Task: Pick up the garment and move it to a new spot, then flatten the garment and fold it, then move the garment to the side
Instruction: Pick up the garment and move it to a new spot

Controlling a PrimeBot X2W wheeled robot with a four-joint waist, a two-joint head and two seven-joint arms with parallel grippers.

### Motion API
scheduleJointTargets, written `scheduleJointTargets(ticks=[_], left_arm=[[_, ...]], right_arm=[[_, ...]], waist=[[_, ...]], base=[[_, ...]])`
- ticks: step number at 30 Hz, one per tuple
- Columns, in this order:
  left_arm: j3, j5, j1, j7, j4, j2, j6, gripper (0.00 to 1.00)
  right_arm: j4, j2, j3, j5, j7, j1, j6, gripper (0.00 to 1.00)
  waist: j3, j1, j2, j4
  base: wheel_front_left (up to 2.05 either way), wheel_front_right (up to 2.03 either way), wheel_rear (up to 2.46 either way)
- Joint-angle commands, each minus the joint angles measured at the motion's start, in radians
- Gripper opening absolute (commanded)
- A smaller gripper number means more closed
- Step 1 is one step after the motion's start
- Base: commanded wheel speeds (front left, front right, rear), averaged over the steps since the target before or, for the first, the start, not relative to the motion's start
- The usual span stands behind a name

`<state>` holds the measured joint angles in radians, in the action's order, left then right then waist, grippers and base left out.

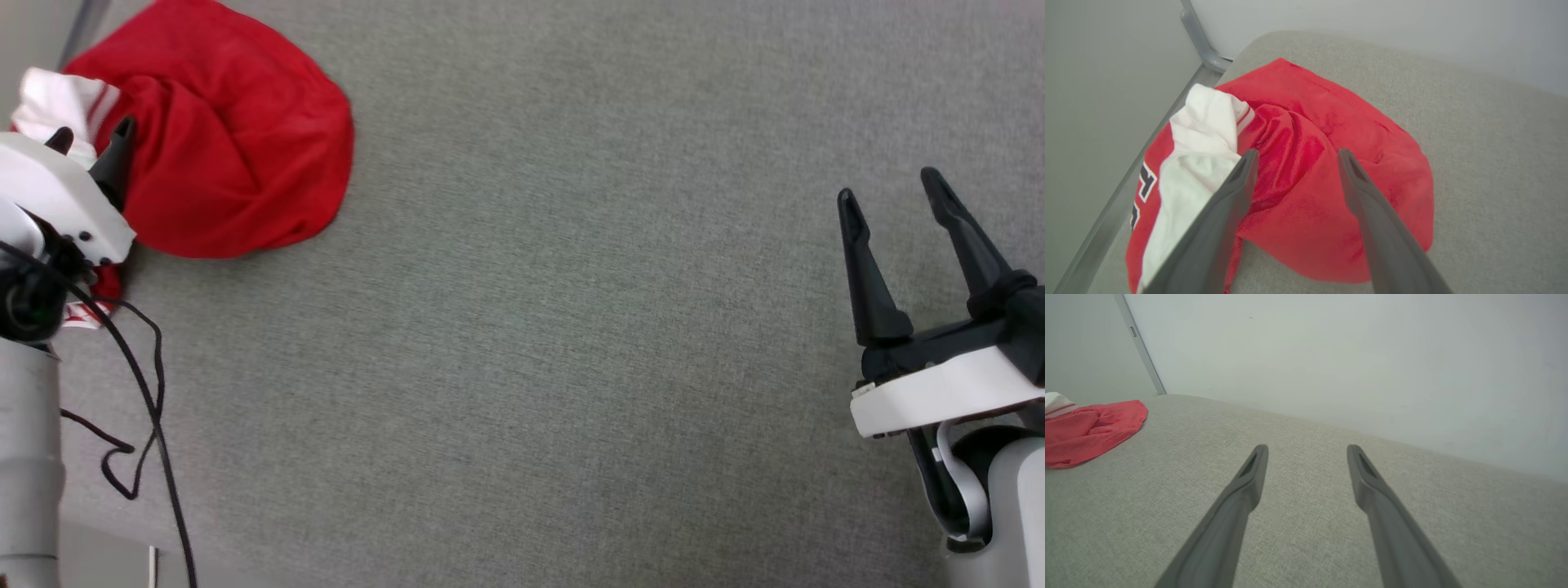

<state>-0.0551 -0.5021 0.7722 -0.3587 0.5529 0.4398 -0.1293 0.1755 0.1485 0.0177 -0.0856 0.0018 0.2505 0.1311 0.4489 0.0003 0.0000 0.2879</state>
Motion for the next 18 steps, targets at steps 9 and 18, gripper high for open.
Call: scheduleJointTargets(ticks=[9, 18], left_arm=[[0.015, -0.053, 0.088, -0.209, 0.115, 0.080, 0.008, 1.00], [0.041, -0.077, 0.090, -0.388, 0.197, 0.064, 0.045, 1.00]], right_arm=[[0.013, 0.019, 0.011, -0.005, 0.002, 0.063, -0.001, 1.00], [0.013, 0.032, 0.013, -0.020, 0.000, 0.085, -0.001, 1.00]], waist=[[0.134, -0.0003, 0.0000, -0.060], [0.170, -0.0003, 0.0000, -0.073]], base=[[0.00, 0.00, 0.00], [0.00, 0.00, 0.00]])
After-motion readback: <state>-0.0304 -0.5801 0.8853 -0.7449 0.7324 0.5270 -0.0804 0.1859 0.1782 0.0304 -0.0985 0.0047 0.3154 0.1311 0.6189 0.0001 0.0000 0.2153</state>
